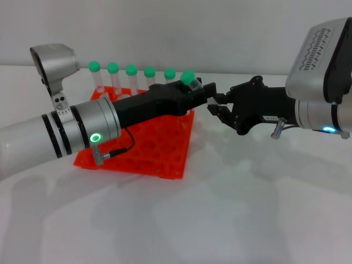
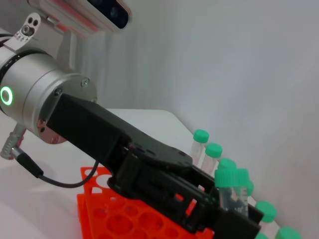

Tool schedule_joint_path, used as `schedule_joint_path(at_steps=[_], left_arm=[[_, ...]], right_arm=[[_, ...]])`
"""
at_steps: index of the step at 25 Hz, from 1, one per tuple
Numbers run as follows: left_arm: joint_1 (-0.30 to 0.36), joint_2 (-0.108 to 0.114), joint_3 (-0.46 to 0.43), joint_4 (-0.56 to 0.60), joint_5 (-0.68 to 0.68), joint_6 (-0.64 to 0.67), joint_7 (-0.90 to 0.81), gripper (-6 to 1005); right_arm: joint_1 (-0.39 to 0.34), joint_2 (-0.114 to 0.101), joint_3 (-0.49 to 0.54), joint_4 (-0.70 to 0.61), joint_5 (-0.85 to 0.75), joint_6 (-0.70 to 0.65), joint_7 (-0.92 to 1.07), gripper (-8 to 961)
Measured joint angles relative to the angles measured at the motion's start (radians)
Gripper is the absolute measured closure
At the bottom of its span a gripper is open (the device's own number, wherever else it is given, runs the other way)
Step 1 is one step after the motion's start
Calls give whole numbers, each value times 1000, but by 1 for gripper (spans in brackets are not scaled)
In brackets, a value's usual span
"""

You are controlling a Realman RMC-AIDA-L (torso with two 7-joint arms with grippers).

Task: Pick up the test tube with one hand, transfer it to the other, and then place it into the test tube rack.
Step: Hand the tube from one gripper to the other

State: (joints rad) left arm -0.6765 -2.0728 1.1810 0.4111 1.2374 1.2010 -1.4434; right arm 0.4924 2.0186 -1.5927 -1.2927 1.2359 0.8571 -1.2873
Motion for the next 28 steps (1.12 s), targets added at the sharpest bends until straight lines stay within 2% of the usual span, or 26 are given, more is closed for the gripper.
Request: schedule_joint_path(at_steps=[7,13,18,21,26,28], left_arm=[[5,-1,-2,1,-9,0,5,523],[6,-3,0,0,-10,0,13,729],[8,-3,-2,0,-10,0,14,786],[11,-3,-2,0,-12,2,25,786],[43,-3,-2,37,-24,8,60,787],[81,-3,-1,90,-26,10,65,787]], right_arm=[[-4,0,-4,6,0,-5,-5,690],[-1,-3,-4,6,-3,5,1,684],[-7,-1,-5,7,-17,8,4,680],[-8,-3,1,9,-50,2,34,677],[-30,-5,25,21,-102,-24,63,479],[-47,-5,46,32,-110,-41,64,437]])
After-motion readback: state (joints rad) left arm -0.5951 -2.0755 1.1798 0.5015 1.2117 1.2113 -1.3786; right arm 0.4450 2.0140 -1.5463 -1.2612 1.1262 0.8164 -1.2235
